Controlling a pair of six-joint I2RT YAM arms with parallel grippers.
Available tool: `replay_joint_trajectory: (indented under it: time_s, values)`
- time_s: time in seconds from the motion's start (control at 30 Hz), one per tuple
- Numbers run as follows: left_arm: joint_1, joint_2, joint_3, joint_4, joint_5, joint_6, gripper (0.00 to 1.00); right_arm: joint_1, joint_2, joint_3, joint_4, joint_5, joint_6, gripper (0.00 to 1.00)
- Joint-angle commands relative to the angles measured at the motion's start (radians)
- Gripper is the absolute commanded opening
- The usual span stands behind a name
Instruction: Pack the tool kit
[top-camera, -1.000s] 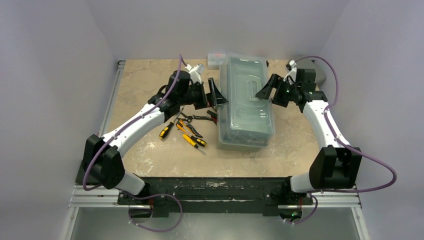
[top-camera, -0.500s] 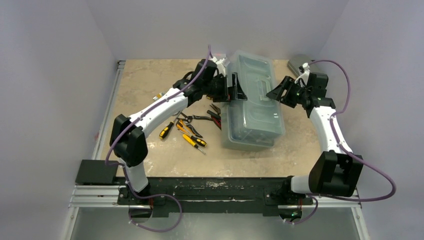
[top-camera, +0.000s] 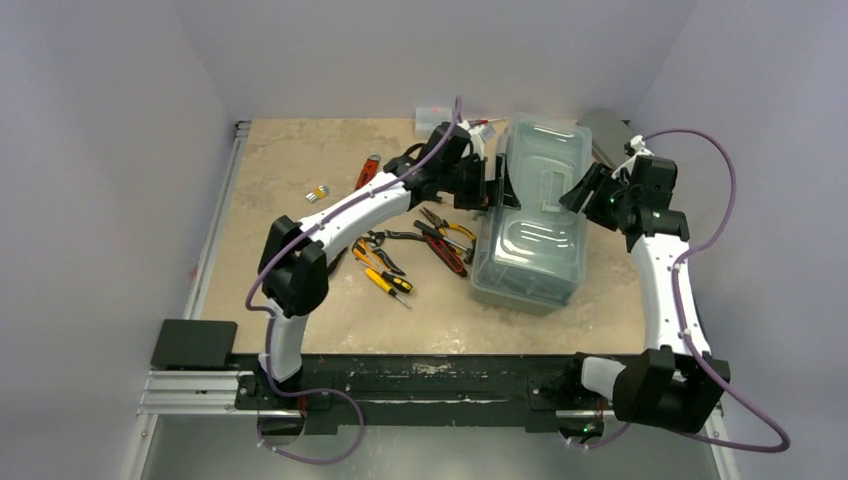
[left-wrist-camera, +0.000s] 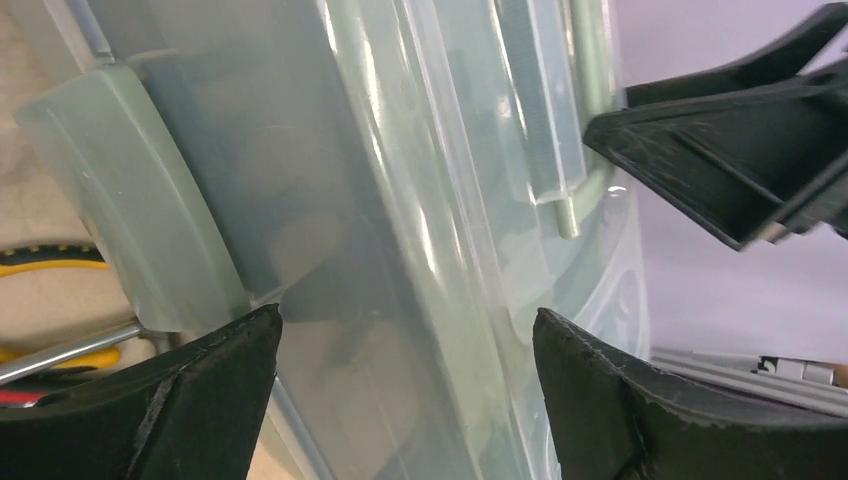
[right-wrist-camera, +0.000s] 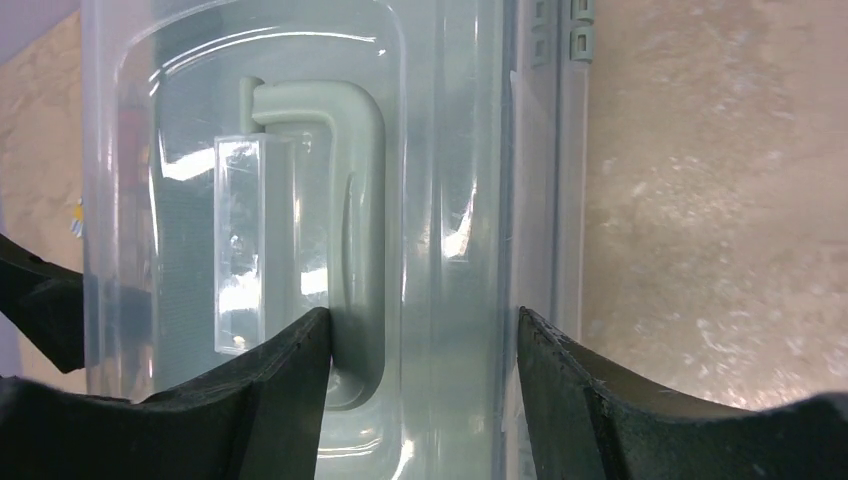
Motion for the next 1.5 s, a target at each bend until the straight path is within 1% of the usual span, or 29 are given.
replay_joint_trajectory:
  time_s: [0.0,0.13,0.27,0.3,0.37,0.5,0.7,0.8,0.87,0.93,1.07,1.13,1.27,1.4,1.47]
  values:
    - [-0.069,0.087,0.081,-0.034,0.061,-0.004,0.91,-0.006,-0.085,0.051,-0.007,0.104,0.026,0.35]
    - [-0.109,0.1,0.09,-0.029,0.056,-0.015,0.91,-0.017,-0.023,0.083,-0.004,0.065,0.024,0.36]
    - [-0.113,0.058,0.016,0.008,0.04,-0.029,0.91,-0.019,0.043,0.114,0.011,-0.025,0.019,0.39]
    - [-0.106,0.04,-0.008,0.015,0.03,-0.027,0.91,-0.018,0.057,0.117,0.015,-0.046,0.009,0.41]
    - [-0.079,-0.004,-0.068,0.034,0.023,-0.024,0.91,-0.017,0.086,0.127,0.007,-0.048,0.006,0.45]
    - [-0.017,-0.087,-0.126,0.045,0.031,-0.013,0.94,-0.008,0.154,0.157,0.014,-0.113,0.002,0.5]
    - [0.074,-0.23,-0.243,0.078,0.021,-0.005,1.0,0.052,0.236,0.23,0.02,-0.078,0.016,0.59]
    - [0.102,-0.29,-0.307,0.081,-0.017,-0.001,1.0,0.063,0.269,0.273,-0.003,-0.072,0.006,0.64]
    - [0.118,-0.314,-0.371,0.122,-0.027,-0.032,1.0,0.065,0.265,0.28,-0.004,-0.06,0.007,0.7]
    - [0.131,-0.319,-0.447,0.211,-0.002,-0.085,1.0,0.065,0.249,0.274,0.003,-0.048,0.01,0.72]
    - [0.153,-0.258,-0.537,0.417,0.102,-0.193,1.0,0.065,0.231,0.248,0.025,-0.065,0.013,0.7]
    - [0.154,-0.23,-0.558,0.495,0.114,-0.231,1.0,0.065,0.222,0.23,0.037,-0.081,0.019,0.69]
    - [0.154,-0.185,-0.567,0.587,0.114,-0.283,0.99,0.065,0.205,0.195,0.062,-0.104,0.031,0.69]
    - [0.155,-0.114,-0.543,0.655,0.167,-0.332,0.92,0.066,0.185,0.174,0.072,-0.121,0.036,0.64]
    - [0.156,-0.093,-0.538,0.66,0.161,-0.342,0.91,0.066,0.172,0.159,0.082,-0.125,0.044,0.63]
